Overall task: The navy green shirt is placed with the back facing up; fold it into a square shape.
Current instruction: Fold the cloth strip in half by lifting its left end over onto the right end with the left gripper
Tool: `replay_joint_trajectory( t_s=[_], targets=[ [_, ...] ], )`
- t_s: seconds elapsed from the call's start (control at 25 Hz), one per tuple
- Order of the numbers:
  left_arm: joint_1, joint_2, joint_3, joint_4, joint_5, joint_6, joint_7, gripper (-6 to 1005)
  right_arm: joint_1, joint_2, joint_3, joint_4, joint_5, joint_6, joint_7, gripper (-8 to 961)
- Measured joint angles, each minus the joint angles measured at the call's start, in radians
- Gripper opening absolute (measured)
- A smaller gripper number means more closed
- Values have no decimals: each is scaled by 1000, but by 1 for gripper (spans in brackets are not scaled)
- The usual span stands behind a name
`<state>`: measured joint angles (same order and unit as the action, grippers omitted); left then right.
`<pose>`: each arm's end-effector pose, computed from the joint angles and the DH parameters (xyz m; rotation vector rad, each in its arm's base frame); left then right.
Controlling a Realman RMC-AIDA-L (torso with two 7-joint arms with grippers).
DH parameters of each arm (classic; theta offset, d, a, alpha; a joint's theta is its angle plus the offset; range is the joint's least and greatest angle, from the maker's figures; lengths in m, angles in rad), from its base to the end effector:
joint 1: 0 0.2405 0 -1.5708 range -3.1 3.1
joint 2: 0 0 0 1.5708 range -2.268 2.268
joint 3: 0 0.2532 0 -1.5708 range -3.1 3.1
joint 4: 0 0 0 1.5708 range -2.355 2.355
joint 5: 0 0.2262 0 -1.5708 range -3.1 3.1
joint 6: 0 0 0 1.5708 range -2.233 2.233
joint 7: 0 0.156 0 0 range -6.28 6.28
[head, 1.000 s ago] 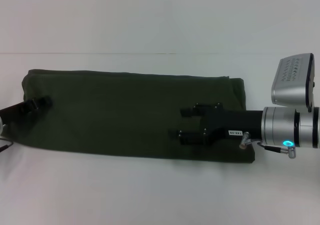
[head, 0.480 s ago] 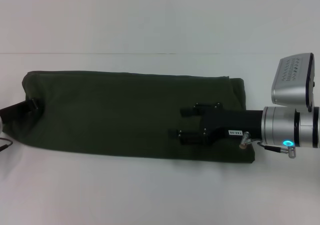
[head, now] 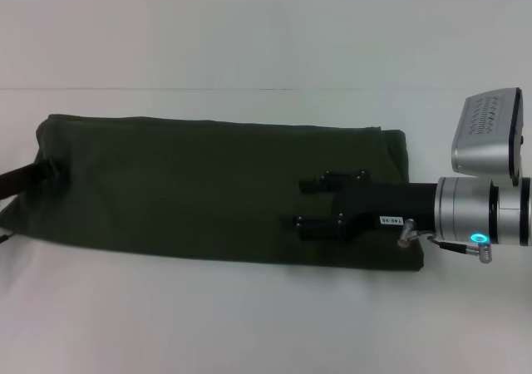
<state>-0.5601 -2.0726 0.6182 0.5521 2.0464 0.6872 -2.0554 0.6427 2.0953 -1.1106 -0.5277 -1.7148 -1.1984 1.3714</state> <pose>-0.3696 0.4144 0.0229 -1.6475 -1.4820 -0.5118 0.2175 0.3819 -0.0777 -2.7529 0.5585 0.5921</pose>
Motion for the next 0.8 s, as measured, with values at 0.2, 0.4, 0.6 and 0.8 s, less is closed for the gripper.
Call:
replay_joint_trajectory(
  t_s=[0.2,0.4,0.6,0.8],
  targets=[
    [-1,4,1,62,-1,75,-40,61,0,0,0,0,0,-2,0,788],
    [-1,8,3,122,0,156,-104,61,-5,0,1,0,0,-8,0,788],
    [-5,17,8,155,1,231,-163,61,-11,0,8,0,0,-12,-4,788],
    [-9,7,10,187,2,273,-199,62,-17,0,8,0,0,-12,-8,788]
  ],
)
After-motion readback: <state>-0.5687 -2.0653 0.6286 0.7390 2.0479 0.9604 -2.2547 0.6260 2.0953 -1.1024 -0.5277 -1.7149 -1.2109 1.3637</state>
